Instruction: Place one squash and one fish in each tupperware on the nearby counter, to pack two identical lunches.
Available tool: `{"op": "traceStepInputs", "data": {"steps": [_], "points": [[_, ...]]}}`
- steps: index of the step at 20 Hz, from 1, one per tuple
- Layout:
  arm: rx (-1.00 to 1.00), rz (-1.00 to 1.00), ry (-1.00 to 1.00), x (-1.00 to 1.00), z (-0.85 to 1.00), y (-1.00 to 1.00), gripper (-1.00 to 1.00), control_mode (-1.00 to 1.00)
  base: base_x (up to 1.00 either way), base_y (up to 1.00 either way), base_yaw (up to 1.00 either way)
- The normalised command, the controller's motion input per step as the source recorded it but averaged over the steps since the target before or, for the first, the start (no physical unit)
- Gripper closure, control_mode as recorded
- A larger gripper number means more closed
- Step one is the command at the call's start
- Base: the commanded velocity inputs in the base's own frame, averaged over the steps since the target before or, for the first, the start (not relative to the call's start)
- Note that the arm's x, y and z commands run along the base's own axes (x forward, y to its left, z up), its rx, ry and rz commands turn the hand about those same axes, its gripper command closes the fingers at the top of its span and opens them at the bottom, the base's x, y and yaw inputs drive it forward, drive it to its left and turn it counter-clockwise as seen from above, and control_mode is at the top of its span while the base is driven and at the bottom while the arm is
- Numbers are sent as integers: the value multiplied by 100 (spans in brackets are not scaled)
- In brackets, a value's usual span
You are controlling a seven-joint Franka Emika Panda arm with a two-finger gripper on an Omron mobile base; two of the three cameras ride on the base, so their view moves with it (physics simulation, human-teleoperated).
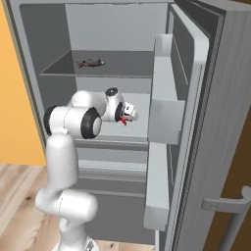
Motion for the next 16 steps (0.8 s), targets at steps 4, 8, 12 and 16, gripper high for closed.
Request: {"op": "traceStepInputs", "data": {"steps": [4, 8, 12, 16], "points": [[0, 0, -3, -59, -73, 0, 100, -100, 0, 0, 0], [0, 0, -26, -100, -53, 14, 100, -100, 0, 0, 0], [0, 0, -19, -100, -11, 13, 100, -100, 0, 0, 0], [0, 1, 0, -96, 60, 15, 100, -100, 0, 0, 0]]}}
